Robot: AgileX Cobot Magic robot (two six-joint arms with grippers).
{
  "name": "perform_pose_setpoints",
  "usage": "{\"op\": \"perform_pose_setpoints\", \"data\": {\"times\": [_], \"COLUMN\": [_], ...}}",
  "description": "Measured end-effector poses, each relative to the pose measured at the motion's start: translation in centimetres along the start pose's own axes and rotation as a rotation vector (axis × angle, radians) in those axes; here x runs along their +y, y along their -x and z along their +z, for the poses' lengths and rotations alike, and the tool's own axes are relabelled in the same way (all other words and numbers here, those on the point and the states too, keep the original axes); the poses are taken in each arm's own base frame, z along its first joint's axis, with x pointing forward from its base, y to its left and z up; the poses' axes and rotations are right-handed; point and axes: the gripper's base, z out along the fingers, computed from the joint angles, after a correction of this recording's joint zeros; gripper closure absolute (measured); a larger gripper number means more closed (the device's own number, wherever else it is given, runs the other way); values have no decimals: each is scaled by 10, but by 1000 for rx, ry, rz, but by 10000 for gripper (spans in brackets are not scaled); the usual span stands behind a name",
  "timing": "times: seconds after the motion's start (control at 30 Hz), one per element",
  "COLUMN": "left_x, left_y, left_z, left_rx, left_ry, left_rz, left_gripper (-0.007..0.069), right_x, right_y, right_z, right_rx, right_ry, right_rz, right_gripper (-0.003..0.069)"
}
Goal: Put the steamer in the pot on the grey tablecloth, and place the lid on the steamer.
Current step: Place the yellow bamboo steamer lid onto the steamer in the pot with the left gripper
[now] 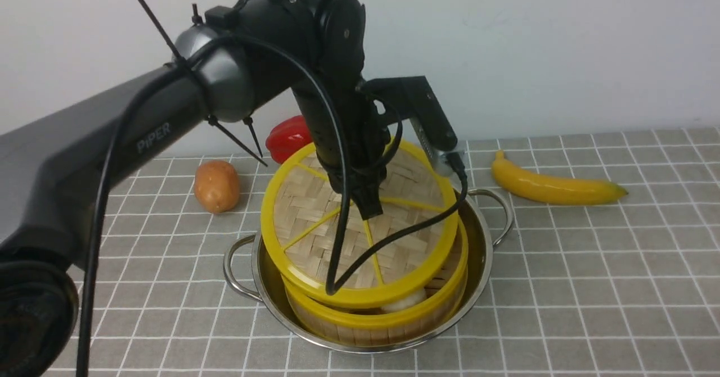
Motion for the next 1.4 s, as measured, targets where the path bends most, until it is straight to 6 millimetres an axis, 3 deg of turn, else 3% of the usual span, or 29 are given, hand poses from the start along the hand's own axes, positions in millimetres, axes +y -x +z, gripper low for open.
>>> {"op": "perform_pose_setpoints", "data": {"times": [0.4,0.67,0.97,1.17,1.27,1.4], "left_x": [0,9,10,8,-2,-10], "left_y": [5,16,13,5,-1,-9], "left_z": [17,-9,-31,-68,-72,-59], "left_rx": [-15,-85,-113,-162,-171,-117], "left_ry": [-42,8,46,108,62,23], "left_rz": [27,-67,-175,-280,-312,-319], "left_gripper": [507,507,507,507,507,507], "right_x": [0,0,0,0,0,0], "right_y": [0,0,0,0,0,0], "right_z": [0,0,0,0,0,0], "right_rx": [0,0,0,0,0,0], "right_ry": [0,0,0,0,0,0], "right_rz": [0,0,0,0,0,0], "right_gripper": [416,416,416,416,416,416]}}
